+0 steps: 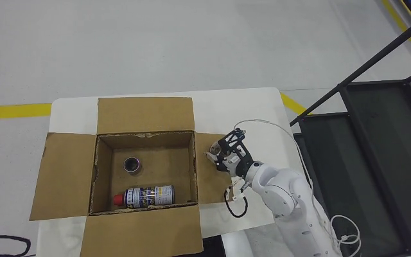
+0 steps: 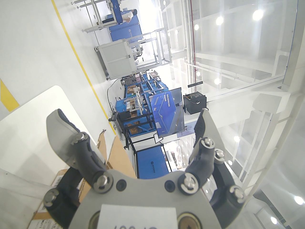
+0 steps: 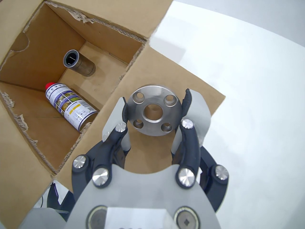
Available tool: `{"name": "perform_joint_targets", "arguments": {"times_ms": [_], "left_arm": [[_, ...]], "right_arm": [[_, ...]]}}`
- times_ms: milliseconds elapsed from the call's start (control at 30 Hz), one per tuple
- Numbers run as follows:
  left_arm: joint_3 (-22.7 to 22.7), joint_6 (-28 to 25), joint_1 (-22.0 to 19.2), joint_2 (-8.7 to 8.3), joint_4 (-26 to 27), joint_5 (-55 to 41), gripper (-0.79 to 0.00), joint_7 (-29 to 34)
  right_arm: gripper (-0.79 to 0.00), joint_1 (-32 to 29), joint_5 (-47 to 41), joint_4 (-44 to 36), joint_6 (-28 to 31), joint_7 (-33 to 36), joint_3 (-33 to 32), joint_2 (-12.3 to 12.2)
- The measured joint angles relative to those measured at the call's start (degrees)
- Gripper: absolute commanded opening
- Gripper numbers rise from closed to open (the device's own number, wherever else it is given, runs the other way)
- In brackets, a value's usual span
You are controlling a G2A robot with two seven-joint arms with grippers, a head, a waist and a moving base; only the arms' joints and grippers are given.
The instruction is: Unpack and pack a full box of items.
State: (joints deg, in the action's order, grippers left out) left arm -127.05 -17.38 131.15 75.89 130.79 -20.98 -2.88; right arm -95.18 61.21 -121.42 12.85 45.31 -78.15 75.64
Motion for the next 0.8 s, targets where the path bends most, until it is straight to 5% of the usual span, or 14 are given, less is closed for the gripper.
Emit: {"name": "perform_joint_targets", "arguments": {"times_ms": [800], "left_arm": [[0.0,0.0,0.0,0.0,0.0,0.0,0.0,0.0]], "right_arm": [[-0.785,-1.44,2.51,12.5,-7.01,-0.82,-4.5,-1.44]]}}
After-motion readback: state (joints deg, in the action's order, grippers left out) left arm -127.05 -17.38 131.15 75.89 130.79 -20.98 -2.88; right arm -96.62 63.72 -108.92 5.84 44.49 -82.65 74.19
